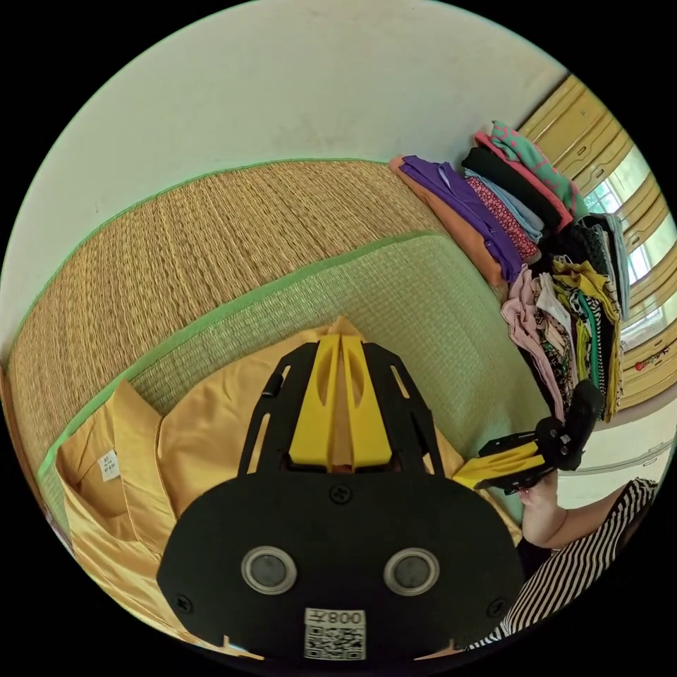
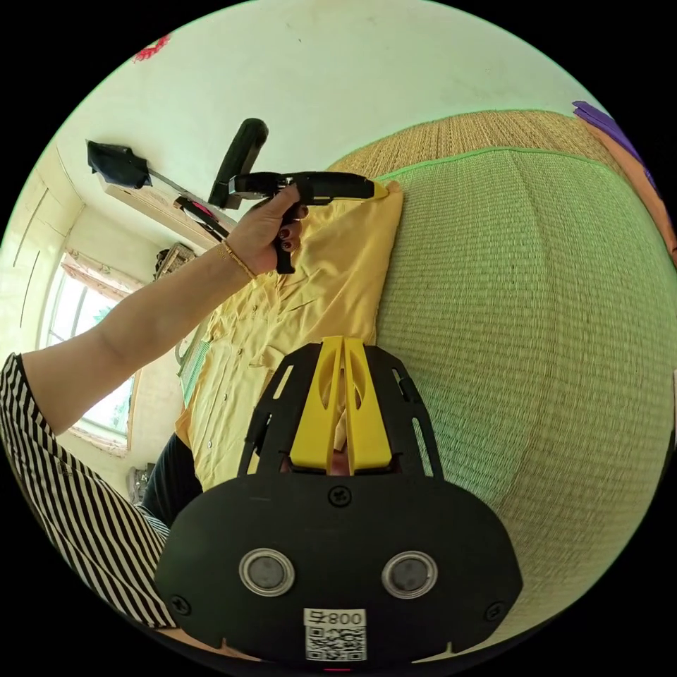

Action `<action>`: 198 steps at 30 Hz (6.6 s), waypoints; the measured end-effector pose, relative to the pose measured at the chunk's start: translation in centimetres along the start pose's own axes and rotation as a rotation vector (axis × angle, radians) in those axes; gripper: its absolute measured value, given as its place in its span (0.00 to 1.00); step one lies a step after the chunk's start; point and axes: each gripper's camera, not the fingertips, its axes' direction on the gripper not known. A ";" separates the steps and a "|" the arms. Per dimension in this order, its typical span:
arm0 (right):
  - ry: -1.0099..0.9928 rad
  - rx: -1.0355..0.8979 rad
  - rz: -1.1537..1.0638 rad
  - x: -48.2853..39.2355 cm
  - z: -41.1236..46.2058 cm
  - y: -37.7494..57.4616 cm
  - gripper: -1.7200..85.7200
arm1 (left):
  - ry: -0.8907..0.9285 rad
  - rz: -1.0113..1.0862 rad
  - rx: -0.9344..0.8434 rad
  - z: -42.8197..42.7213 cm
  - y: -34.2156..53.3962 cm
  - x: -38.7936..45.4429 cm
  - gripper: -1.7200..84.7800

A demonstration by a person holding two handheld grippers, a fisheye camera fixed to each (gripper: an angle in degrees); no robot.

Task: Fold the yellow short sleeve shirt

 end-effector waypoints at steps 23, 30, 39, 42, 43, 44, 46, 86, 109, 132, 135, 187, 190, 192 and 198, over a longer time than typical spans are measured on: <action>0.031 0.000 -0.010 -1.7 -6.3 -7.0 0.02 | 0.066 0.051 0.023 11.2 24.4 -3.2 0.02; 0.170 -0.006 -0.061 -5.8 -8.0 -10.1 0.02 | 0.143 -0.059 0.080 12.9 41.1 -6.7 0.02; 0.059 0.019 0.053 -7.5 -12.8 -14.7 0.03 | 0.295 -0.548 0.333 13.4 72.8 -16.1 0.03; 0.131 0.049 0.087 -10.9 -15.4 -16.6 0.04 | 0.258 -0.668 0.431 13.4 82.8 -18.7 0.04; 0.148 0.049 0.092 -11.8 -15.9 -17.1 0.04 | 0.240 -0.716 0.468 13.6 86.5 -19.8 0.04; 0.182 0.050 0.099 -13.5 -16.5 -17.9 0.05 | 0.237 -0.736 0.488 13.8 88.2 -20.3 0.05; 0.202 0.056 0.107 -16.4 -17.1 -19.0 0.05 | 0.238 -0.806 0.564 14.8 94.6 -22.5 0.07; 0.305 -0.633 -0.746 -107.4 42.9 -60.8 0.17 | 0.340 -1.079 0.981 37.7 140.9 -37.3 0.03; 0.450 -0.565 -0.834 -116.6 43.0 -62.0 0.07 | 0.053 -1.059 0.770 34.5 140.6 -38.3 0.05; 0.424 -0.550 -0.829 -107.5 42.5 -58.8 0.05 | -0.061 -0.893 0.712 27.6 128.2 -36.9 0.03; 0.317 -0.545 -0.773 -104.1 40.6 -59.6 0.03 | -0.048 -0.862 0.751 26.5 126.5 -36.7 0.03; 0.053 -0.264 0.014 -27.3 11.8 -37.4 0.02 | 0.339 0.020 0.312 19.9 71.4 -27.3 0.02; 0.033 -0.248 -0.011 -28.2 12.1 -36.5 0.02 | 0.314 -0.018 0.275 19.8 70.2 -27.1 0.02; 0.065 -0.250 -0.064 -29.9 13.1 -35.9 0.02 | 0.282 -0.031 0.248 19.8 69.5 -26.9 0.02; 0.135 -0.281 -0.118 -31.3 17.2 -35.2 0.02 | 0.196 -0.103 0.114 20.9 67.4 -26.3 0.02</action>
